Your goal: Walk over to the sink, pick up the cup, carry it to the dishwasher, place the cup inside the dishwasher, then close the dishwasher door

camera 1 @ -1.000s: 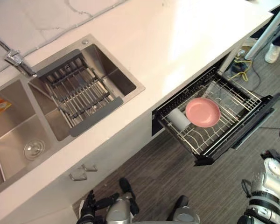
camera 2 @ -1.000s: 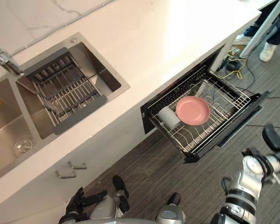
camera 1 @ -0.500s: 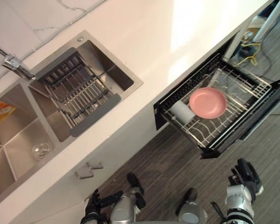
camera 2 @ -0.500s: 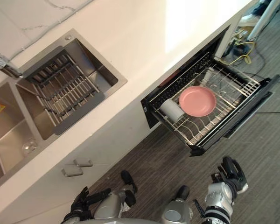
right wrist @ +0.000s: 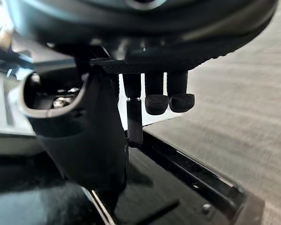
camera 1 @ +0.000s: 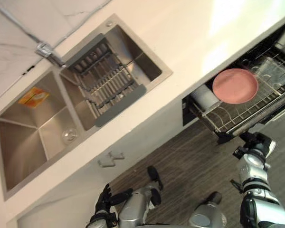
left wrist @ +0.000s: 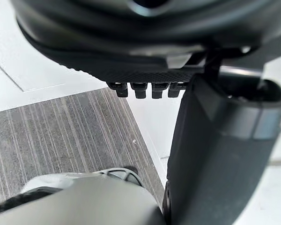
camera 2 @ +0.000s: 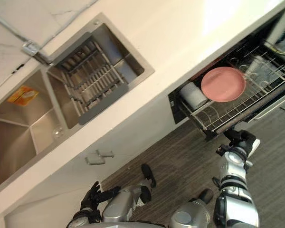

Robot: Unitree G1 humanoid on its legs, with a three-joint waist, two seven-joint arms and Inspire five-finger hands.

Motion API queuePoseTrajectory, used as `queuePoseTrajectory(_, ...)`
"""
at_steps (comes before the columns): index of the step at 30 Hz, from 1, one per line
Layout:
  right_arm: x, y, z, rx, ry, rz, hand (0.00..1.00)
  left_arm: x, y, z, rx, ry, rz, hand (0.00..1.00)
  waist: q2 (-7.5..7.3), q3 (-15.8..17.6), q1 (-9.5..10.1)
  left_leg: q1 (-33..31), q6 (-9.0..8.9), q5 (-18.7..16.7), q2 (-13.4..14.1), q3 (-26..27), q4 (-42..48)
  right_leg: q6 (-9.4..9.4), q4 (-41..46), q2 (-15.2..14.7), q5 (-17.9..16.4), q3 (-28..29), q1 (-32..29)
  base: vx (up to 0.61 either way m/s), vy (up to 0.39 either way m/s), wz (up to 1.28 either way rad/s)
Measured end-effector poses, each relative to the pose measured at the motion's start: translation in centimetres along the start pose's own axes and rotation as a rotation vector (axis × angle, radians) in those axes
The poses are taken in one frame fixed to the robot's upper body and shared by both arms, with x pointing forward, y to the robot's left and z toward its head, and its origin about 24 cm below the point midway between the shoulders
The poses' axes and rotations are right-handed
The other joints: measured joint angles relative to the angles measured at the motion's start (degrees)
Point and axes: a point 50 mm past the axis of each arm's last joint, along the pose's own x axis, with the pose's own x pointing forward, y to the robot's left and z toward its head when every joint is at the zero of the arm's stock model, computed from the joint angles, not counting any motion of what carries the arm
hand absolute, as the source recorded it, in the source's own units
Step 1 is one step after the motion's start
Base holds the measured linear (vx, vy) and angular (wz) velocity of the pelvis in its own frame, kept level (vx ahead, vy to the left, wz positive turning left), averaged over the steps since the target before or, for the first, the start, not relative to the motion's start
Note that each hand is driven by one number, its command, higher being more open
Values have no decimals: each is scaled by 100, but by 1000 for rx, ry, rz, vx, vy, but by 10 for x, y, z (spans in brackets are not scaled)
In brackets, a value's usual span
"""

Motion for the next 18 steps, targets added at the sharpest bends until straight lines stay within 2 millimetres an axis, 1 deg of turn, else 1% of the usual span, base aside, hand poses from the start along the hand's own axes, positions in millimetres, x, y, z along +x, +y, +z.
queuePoseTrajectory(1,3,3,9,-24,-20,6,0,0,-2,0,0,-7,-7,100,63,23,17,-4,15,0,-59,-144,40,34,126,-84,-76,-165,110,-17,10,61)
queuePoseTrajectory(3,6,6,21,-56,-52,14,0,-2,-5,-2,-5,-18,-14,100,134,34,107,-1,30,2,-127,-310,81,67,261,-178,-164,-357,251,4,-3,51)
queuePoseTrajectory(4,7,8,25,-58,-60,18,0,-2,-5,-3,-8,-19,-14,100,150,31,122,-3,32,2,-152,-364,88,80,294,-205,-193,-427,297,40,-19,48)
queuePoseTrajectory(5,8,12,33,-67,-75,36,0,-4,-5,-5,-22,-21,-14,100,163,31,156,4,44,-2,-194,-429,117,106,376,-262,-252,-519,372,61,-29,40)
queuePoseTrajectory(9,8,34,55,-125,-124,180,0,-5,-8,-9,-57,-2,-22,100,267,12,243,34,52,-7,-283,-643,202,168,463,-318,-364,-853,690,78,-52,32)
queuePoseTrajectory(10,9,37,57,-133,-121,200,0,-5,-9,-10,-57,0,-24,100,279,3,248,45,52,-7,-293,-685,202,174,465,-317,-377,-915,749,96,-76,31)
queuePoseTrajectory(11,9,39,55,-143,-105,224,100,-6,-9,-11,-59,4,-26,100,288,-4,289,84,52,-7,-299,-719,201,175,466,-310,-396,-993,839,88,-71,19)
queuePoseTrajectory(12,10,37,50,-161,-81,282,100,-7,-8,-13,-63,9,-34,100,283,-4,295,131,52,-7,-296,-729,199,168,466,-296,-406,-1041,907,71,-57,11)
queuePoseTrajectory(14,12,34,50,-179,-64,356,100,-7,-8,-15,-65,14,-59,100,318,-30,294,138,51,-7,-289,-728,199,177,486,-288,-451,-1072,929,37,-50,3)
queuePoseTrajectory(16,12,33,48,-192,-58,387,100,-8,-8,-17,-64,19,-67,100,330,-40,292,150,49,-6,-250,-724,199,163,484,-248,-470,-1077,942,34,-56,1)
queuePoseTrajectory(18,11,32,41,-176,-36,407,100,-8,-8,-17,-66,22,-73,100,324,-54,304,152,41,0,-193,-717,198,141,472,-188,-483,-1081,945,30,-52,0)
